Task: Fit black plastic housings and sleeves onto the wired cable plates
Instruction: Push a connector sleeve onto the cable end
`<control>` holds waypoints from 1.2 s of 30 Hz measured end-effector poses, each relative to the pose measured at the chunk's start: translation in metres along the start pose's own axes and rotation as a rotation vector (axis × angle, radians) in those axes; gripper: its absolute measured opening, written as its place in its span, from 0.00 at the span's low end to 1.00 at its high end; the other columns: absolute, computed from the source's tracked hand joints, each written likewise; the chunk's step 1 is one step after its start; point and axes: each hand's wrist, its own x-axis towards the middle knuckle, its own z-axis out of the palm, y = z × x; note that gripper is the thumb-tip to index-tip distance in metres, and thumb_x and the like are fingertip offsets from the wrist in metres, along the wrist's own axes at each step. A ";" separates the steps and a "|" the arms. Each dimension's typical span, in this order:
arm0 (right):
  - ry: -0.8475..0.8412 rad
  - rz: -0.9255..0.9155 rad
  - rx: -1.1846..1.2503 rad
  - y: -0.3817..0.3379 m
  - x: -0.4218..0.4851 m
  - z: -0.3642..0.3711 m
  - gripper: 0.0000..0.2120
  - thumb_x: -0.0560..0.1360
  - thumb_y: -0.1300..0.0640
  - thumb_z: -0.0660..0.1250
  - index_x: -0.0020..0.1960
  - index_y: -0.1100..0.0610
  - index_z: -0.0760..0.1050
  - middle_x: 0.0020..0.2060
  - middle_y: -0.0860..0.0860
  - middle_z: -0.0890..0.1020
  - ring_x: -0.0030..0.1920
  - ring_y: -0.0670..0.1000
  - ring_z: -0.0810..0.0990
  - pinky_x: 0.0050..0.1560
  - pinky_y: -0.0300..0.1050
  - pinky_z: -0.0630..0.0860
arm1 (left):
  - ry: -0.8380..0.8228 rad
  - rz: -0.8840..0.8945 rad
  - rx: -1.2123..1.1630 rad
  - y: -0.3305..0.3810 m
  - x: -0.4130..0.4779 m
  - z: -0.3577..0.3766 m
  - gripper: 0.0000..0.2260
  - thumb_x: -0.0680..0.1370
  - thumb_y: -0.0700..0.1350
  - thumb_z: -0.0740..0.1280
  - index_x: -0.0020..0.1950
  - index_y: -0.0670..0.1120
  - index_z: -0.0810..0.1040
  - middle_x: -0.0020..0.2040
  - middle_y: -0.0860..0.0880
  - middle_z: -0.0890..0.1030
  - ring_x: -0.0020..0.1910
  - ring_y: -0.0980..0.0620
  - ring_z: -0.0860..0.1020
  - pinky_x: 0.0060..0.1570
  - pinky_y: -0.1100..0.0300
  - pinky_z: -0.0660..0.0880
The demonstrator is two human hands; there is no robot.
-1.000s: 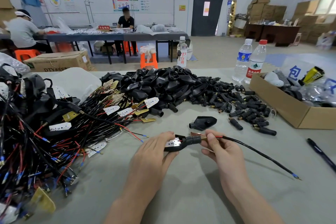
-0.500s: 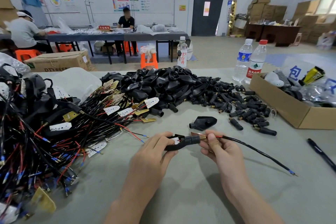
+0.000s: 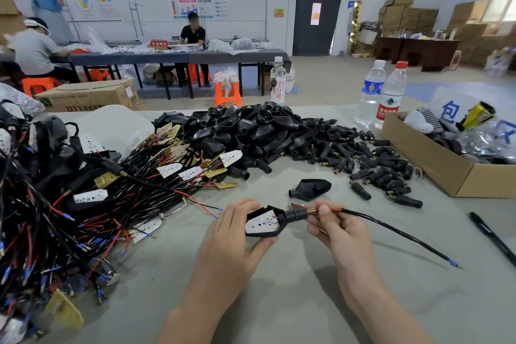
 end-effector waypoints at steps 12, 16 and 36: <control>0.008 -0.020 0.075 0.001 0.005 -0.005 0.07 0.82 0.61 0.62 0.53 0.59 0.79 0.46 0.52 0.87 0.43 0.42 0.84 0.42 0.33 0.80 | -0.222 -0.359 -0.506 0.010 -0.001 0.007 0.12 0.80 0.54 0.59 0.62 0.64 0.73 0.52 0.57 0.83 0.48 0.56 0.83 0.53 0.54 0.77; -0.011 -0.017 0.064 0.000 0.005 -0.006 0.07 0.82 0.61 0.62 0.53 0.58 0.79 0.46 0.51 0.87 0.41 0.42 0.83 0.41 0.34 0.80 | -0.171 -0.453 -0.700 0.014 0.002 0.006 0.12 0.83 0.40 0.62 0.61 0.54 0.78 0.48 0.51 0.85 0.43 0.49 0.84 0.42 0.61 0.76; -0.203 0.016 0.043 -0.058 -0.048 0.020 0.07 0.81 0.62 0.63 0.51 0.62 0.80 0.45 0.55 0.87 0.44 0.50 0.86 0.41 0.38 0.81 | -0.026 -0.808 -1.473 0.065 0.000 -0.018 0.16 0.78 0.52 0.66 0.58 0.42 0.83 0.55 0.46 0.84 0.47 0.52 0.82 0.48 0.56 0.76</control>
